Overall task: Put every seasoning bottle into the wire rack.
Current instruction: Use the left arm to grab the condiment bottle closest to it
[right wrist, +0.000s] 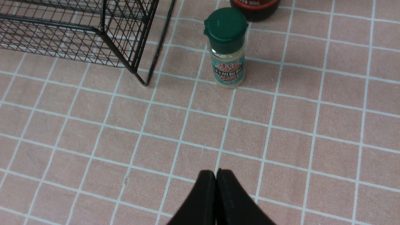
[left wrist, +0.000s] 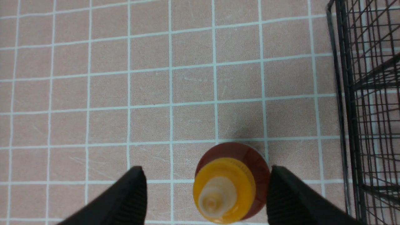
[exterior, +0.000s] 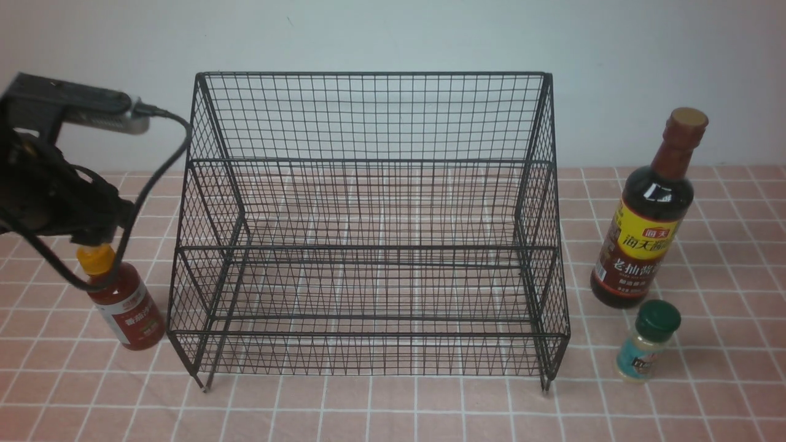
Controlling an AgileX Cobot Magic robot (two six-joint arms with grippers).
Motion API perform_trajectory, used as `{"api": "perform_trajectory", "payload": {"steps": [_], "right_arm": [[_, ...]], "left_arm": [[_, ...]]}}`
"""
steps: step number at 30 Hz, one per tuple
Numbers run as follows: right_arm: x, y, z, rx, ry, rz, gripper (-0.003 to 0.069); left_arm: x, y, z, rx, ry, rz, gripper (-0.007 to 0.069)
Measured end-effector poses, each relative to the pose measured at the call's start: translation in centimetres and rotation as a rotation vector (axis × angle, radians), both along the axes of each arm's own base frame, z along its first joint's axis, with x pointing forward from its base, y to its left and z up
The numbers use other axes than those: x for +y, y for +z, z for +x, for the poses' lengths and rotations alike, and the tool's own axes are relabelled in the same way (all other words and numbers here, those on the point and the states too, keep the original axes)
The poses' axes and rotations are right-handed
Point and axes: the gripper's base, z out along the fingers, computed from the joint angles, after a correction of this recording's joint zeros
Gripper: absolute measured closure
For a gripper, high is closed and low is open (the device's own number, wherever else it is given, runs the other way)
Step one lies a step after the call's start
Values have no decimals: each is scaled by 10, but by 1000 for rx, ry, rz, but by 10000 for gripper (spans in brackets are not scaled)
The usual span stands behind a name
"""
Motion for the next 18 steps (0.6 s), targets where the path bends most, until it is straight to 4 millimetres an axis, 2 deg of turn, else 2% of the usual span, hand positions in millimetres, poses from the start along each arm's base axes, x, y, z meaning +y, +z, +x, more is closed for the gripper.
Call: {"api": "perform_trajectory", "payload": {"steps": [4,10,18], "right_arm": [[0,0,0,0,0,0,671],[0,0,0,0,0,0,671],[0,0,0,0,0,0,671]], "left_arm": [[0,-15,7,46,0,-1,166],[0,-28,12,84,5,-6,326],[0,-22,9,69,35,-22,324]]}}
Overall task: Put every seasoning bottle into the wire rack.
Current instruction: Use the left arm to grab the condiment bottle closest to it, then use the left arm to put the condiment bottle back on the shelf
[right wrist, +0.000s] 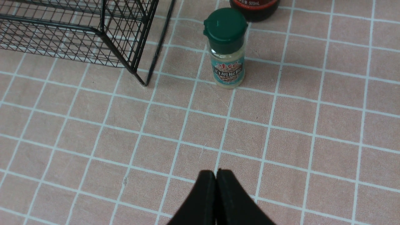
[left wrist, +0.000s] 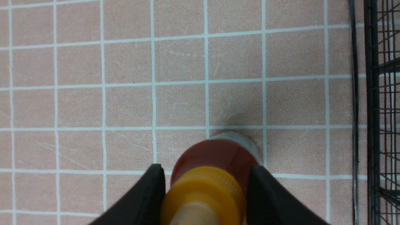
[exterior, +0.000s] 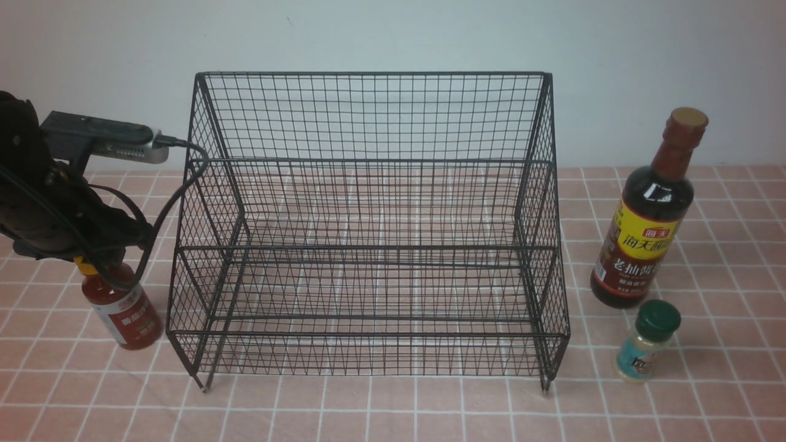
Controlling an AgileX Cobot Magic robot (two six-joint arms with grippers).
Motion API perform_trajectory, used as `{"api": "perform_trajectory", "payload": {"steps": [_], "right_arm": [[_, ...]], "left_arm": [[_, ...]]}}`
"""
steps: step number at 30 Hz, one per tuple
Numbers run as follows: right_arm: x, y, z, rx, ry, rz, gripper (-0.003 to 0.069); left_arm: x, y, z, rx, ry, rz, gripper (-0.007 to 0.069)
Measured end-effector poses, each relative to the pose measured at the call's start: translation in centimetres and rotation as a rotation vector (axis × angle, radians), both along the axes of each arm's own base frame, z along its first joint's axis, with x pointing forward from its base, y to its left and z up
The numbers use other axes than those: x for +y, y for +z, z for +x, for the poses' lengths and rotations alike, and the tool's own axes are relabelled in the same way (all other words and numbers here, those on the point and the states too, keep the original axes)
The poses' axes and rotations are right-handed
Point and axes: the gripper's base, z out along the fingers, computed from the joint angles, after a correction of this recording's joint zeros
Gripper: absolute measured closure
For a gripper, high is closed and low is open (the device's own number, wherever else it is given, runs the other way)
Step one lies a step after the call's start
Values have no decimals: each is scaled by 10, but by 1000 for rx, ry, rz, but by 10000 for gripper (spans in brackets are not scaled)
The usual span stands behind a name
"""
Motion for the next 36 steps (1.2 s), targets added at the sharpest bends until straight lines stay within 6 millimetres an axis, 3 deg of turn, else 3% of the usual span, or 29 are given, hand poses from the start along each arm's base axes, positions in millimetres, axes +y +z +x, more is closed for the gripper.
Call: {"api": "perform_trajectory", "payload": {"steps": [3,7,12,18,22,27,32,36], "right_arm": [[0,0,0,0,0,0,671],[0,0,0,0,0,0,671],[0,0,0,-1,0,0,671],[0,0,0,0,0,-1,671],[0,0,0,5,1,-4,671],[0,0,-1,9,2,-4,671],[0,0,-1,10,3,-4,670],[0,0,-1,10,3,-4,670]], "left_arm": [[0,17,-5,-27,6,2,324],[-1,59,-18,-91,11,9,324],[-20,127,-51,-237,-42,1,325],[-52,159,-87,-336,-162,-71,326],[-73,166,-103,-347,-246,-131,328],[-97,159,-103,-309,-323,-167,327],[-121,128,-80,-196,-361,-151,327],[-128,109,-65,-133,-360,-123,328]]}}
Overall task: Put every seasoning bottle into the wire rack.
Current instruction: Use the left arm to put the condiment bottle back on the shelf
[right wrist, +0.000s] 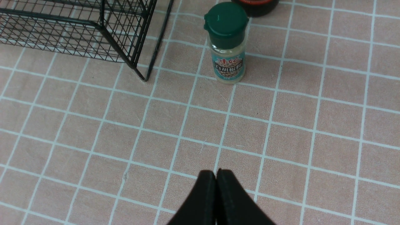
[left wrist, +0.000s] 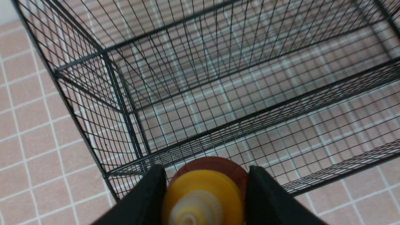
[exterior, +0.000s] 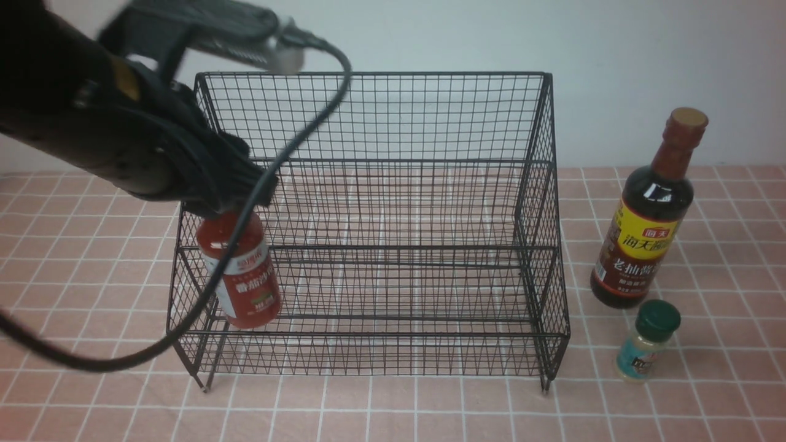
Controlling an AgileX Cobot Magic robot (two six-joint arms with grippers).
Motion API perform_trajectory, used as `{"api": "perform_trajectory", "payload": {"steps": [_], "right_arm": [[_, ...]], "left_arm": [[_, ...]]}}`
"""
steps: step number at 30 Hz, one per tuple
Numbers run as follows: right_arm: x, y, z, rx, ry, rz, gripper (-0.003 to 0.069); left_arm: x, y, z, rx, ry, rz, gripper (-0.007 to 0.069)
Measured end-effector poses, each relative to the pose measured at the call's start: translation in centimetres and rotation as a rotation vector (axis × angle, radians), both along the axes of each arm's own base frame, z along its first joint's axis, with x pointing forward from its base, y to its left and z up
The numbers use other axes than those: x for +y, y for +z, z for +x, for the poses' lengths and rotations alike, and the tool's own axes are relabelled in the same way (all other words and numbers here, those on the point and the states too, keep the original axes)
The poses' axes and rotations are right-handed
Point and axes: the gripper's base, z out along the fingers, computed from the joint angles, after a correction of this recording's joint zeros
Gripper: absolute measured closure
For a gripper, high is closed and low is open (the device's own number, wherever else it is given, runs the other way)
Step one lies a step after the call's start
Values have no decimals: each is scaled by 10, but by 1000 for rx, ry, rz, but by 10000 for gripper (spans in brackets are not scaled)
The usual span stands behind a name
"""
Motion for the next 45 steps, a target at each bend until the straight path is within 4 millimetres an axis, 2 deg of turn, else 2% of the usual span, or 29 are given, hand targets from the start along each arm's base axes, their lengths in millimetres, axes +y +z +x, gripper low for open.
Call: {"api": "perform_trajectory", "payload": {"steps": [4,8,14,23,28,32,34,37,38,39,43,45], "right_arm": [[0,0,0,0,0,0,670],[0,0,0,0,0,1,670],[0,0,0,0,0,1,670],[4,1,0,0,6,48,669],[7,3,0,-3,12,98,669],[9,6,0,-13,15,128,669],[10,15,0,-36,19,127,669],[9,27,-1,-76,22,124,669],[9,31,-1,-89,22,121,669],[9,43,0,-125,23,111,669],[7,59,5,-158,20,88,664],[5,70,15,-162,17,70,650]], "left_arm": [[-6,-18,16,27,-3,35,335],[-9,-28,23,49,-5,50,335],[-11,-33,26,62,-6,56,335],[-14,-56,35,164,-2,105,335],[-15,-61,37,179,-2,111,334],[-15,-62,37,194,-1,122,266],[-14,-63,36,197,0,124,202],[-14,-63,36,199,0,126,166],[-14,-62,36,198,0,126,160],[-14,-62,36,198,0,126,153],[-14,-56,36,206,4,130,147],[-13,-44,35,213,12,134,147]]}}
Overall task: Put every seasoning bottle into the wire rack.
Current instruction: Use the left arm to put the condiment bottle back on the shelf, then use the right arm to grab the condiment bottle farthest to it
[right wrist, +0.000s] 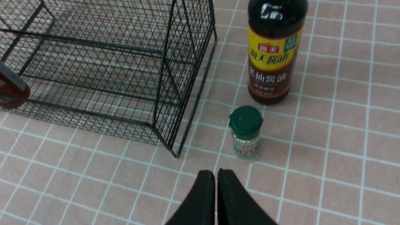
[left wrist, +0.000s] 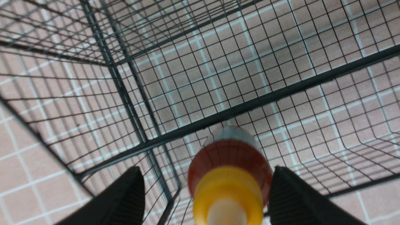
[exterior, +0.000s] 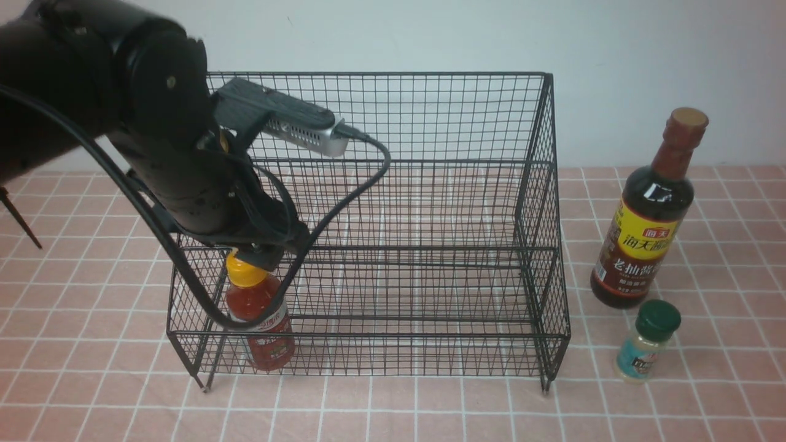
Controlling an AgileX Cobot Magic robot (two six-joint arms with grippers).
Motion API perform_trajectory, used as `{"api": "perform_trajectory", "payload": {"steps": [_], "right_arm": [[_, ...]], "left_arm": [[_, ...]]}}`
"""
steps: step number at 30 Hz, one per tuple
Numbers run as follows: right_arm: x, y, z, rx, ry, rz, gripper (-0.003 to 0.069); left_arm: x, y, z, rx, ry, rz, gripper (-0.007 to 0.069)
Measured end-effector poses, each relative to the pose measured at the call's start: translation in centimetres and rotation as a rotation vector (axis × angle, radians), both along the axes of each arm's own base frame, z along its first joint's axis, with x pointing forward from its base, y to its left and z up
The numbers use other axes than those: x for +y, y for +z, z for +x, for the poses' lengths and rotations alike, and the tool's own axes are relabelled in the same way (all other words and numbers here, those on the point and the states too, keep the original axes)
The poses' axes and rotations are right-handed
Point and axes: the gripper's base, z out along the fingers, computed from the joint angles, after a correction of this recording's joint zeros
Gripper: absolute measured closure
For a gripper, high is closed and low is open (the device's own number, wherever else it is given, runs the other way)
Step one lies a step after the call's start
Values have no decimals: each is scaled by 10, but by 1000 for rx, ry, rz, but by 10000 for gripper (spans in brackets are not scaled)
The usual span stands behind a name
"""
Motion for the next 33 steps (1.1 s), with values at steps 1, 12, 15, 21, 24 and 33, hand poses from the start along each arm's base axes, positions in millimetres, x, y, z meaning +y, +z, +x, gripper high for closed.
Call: {"api": "perform_trajectory", "payload": {"steps": [1,12,15,21,24,33], "right_arm": [[0,4,4,0,-1,-3,641],[-3,42,99,25,-17,-2,260],[-4,36,131,53,-26,0,132],[-6,17,184,124,-34,2,12],[-7,10,207,143,-37,1,1],[-1,-15,251,169,-27,-18,1]], "left_arm": [[1,6,-1,-3,2,0,147],[28,112,-64,-265,11,-143,354],[42,133,-94,-326,14,-172,495],[63,160,-139,-441,14,-227,623],[71,169,-158,-485,14,-248,631],[83,178,-182,-543,15,-276,631]]}}
